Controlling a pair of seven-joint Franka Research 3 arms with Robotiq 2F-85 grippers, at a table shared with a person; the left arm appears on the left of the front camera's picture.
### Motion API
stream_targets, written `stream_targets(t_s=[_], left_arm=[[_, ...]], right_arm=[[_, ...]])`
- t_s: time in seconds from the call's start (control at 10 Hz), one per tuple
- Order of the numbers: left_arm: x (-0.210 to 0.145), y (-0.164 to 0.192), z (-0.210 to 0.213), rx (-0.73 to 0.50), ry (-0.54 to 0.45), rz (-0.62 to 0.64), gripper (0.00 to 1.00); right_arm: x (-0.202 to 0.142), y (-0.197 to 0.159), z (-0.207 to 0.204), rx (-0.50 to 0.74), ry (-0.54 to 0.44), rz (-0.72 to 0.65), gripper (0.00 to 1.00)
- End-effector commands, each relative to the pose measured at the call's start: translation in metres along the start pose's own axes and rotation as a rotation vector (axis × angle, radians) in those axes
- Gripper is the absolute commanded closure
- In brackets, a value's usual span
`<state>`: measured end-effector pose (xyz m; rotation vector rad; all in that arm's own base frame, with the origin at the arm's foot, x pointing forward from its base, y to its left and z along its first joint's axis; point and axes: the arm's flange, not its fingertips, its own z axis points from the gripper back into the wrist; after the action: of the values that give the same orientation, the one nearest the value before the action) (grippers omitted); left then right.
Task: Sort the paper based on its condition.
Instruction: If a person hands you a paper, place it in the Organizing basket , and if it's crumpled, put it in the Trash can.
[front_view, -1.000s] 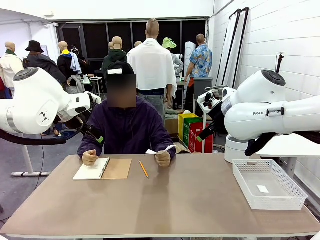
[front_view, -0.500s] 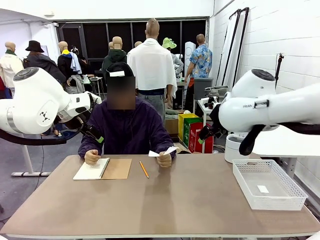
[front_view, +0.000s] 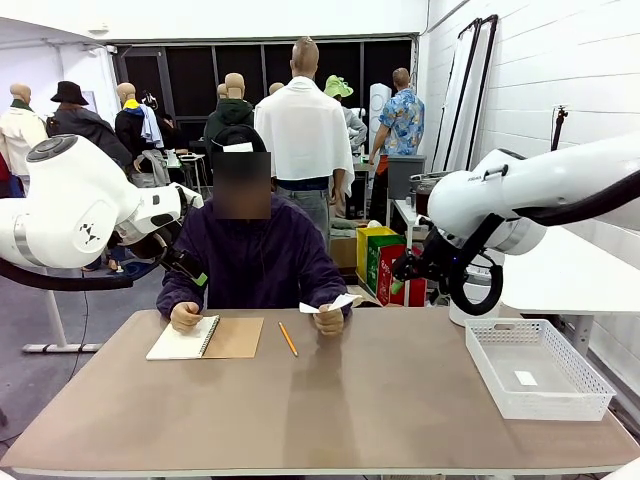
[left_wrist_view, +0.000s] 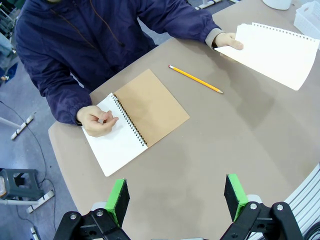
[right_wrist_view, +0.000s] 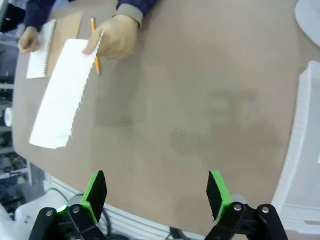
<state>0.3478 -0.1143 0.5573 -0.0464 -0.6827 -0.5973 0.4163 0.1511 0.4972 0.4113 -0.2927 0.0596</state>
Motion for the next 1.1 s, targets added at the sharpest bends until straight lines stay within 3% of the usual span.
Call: stream_targets(t_s=[0.0, 0.4, 0.6, 1.0], left_arm=[[0.002, 0.001, 0.0, -0.001, -0.005, 0.001, 0.0], [0.002, 0.001, 0.0, -0.001, -0.005, 0.001, 0.0], [0.002, 0.001, 0.0, -0.001, -0.005, 0.001, 0.0], [0.002, 0.001, 0.0, -0.001, -0.005, 0.001, 0.0]], right_arm=[[-0.004, 0.001, 0.005, -0.035, -0.015, 0.045, 0.0], [-0.001, 0.004, 0.003, -0.017, -0.011, 0.019, 0.0], [0.024, 0.004, -0.007, 0.169, 0.062, -0.209, 0.0], [0.037, -0.004, -0.04, 0.305, 0.202, -0.421, 0.0]])
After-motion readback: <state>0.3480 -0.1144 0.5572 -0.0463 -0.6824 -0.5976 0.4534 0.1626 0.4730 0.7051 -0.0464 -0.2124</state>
